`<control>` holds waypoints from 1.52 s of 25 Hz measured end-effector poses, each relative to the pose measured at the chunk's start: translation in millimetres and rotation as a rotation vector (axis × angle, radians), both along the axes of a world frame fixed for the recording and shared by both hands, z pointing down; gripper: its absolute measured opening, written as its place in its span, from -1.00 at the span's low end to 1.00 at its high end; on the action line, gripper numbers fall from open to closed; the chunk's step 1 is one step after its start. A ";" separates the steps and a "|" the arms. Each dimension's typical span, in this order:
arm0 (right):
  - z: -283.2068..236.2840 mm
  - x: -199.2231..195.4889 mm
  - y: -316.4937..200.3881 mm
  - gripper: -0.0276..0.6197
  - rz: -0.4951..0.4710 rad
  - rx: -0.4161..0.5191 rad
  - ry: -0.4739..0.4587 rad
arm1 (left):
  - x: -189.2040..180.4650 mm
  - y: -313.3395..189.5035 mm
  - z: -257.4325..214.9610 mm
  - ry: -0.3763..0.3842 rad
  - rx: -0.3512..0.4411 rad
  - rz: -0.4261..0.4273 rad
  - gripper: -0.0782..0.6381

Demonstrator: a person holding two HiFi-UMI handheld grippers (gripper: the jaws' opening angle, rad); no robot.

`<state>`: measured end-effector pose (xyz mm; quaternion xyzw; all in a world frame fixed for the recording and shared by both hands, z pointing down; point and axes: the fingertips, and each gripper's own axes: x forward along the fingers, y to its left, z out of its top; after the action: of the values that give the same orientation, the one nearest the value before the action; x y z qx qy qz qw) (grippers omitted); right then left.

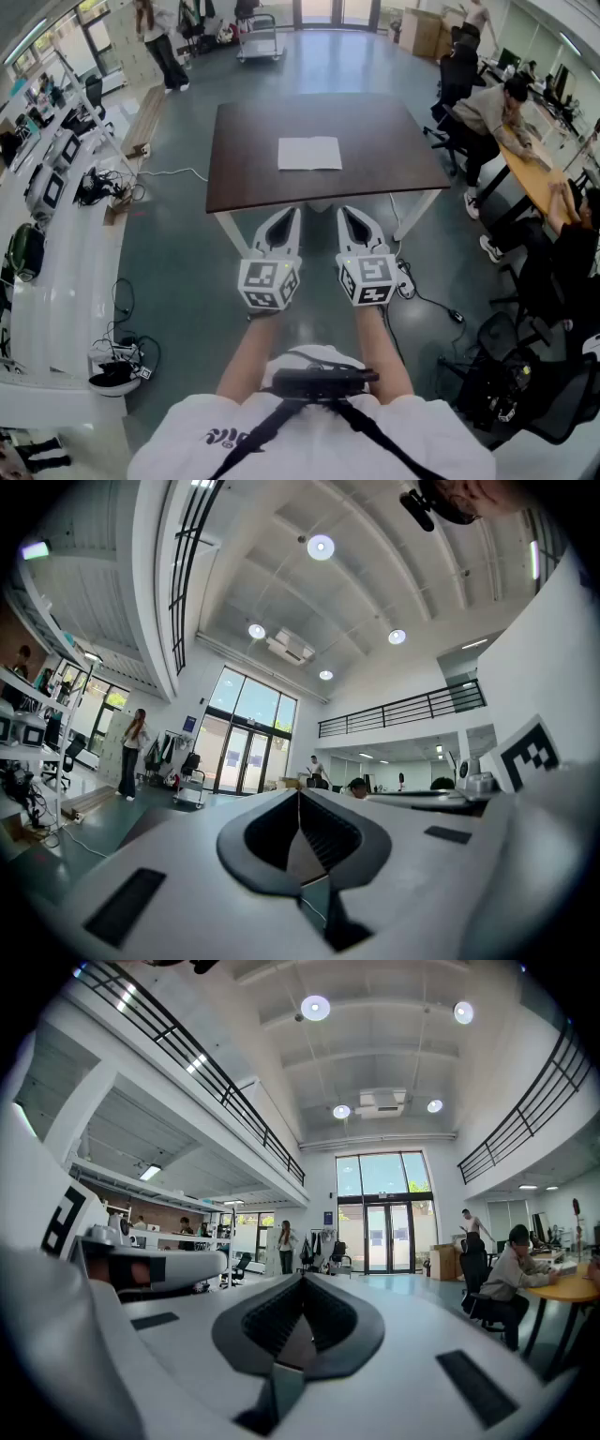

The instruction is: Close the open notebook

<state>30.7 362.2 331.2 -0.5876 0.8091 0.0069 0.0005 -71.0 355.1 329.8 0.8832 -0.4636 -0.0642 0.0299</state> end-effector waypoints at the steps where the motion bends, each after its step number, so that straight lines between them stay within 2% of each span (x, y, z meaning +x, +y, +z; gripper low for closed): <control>1: -0.9 4.7 0.0 -0.91 0.001 0.002 0.000 | 4.7 0.7 0.1 -0.010 0.002 -0.004 -0.75; 6: -4.2 32.4 2.7 -0.91 0.000 0.016 -0.037 | 28.9 1.7 0.3 -0.030 0.003 -0.019 -0.75; 15: 21.6 75.4 11.5 -0.91 -0.032 -0.031 -0.149 | 74.3 13.5 17.3 -0.081 -0.015 -0.021 -0.74; 24: 33.2 58.2 -11.7 -0.91 -0.105 -0.060 -0.148 | 71.2 -9.2 34.0 -0.114 -0.054 -0.052 -0.75; 29: 46.0 36.5 -48.6 -0.91 -0.120 -0.090 -0.116 | 59.1 -53.7 47.0 -0.091 -0.084 -0.048 -0.75; 38: 28.4 6.9 -170.8 -0.91 -0.125 -0.078 -0.087 | 41.3 -186.8 32.3 -0.052 -0.063 -0.022 -0.75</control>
<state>37.6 191.4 359.5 -0.5354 0.8430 -0.0504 0.0132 -29.7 168.4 362.1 0.8780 -0.4758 -0.0272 0.0449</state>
